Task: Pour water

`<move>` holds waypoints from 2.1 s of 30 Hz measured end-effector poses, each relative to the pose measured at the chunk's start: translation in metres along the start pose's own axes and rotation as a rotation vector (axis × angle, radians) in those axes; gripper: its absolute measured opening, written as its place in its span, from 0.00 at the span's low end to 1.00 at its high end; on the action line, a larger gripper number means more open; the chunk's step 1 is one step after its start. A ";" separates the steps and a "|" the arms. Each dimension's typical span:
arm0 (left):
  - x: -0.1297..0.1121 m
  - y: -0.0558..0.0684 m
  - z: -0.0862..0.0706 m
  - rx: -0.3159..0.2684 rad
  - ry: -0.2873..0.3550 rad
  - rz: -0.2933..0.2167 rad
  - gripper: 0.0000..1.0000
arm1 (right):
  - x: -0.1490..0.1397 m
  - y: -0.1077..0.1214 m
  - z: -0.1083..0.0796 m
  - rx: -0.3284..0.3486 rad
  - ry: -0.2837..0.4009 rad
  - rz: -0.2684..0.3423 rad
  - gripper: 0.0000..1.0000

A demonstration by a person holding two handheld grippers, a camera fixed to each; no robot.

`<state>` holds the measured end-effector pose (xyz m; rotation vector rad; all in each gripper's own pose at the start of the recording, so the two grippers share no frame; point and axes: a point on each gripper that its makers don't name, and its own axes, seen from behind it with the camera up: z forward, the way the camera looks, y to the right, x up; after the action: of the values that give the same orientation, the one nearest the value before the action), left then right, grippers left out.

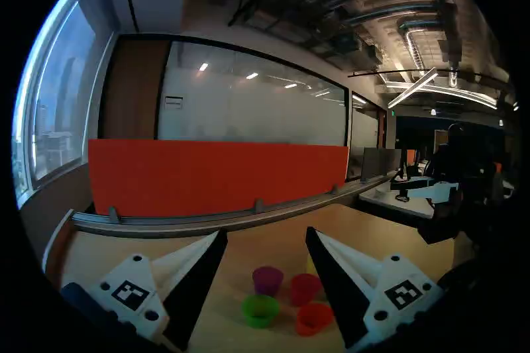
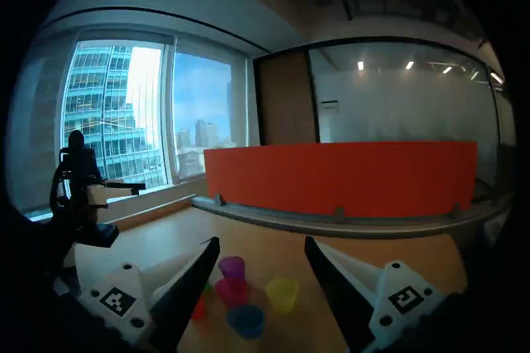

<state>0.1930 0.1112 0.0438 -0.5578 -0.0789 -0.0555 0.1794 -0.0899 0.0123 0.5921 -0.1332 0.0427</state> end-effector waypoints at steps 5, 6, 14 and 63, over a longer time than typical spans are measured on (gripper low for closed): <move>-0.008 0.003 0.001 -0.026 -0.023 0.013 0.88 | -0.006 -0.006 0.001 0.025 -0.028 -0.016 0.99; -0.009 0.003 0.001 -0.031 -0.029 0.014 0.87 | -0.008 -0.007 0.002 0.030 -0.036 -0.020 0.99; -0.023 0.004 0.002 -0.058 -0.070 0.012 0.87 | -0.018 -0.011 0.001 0.053 -0.085 -0.033 0.99; -0.163 -0.017 0.027 -0.097 -0.314 0.052 0.88 | -0.143 -0.012 0.024 0.109 -0.299 -0.082 0.99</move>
<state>0.0280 0.1163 0.0605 -0.6618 -0.3685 0.0799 0.0357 -0.1130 0.0055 0.7105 -0.3982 -0.1192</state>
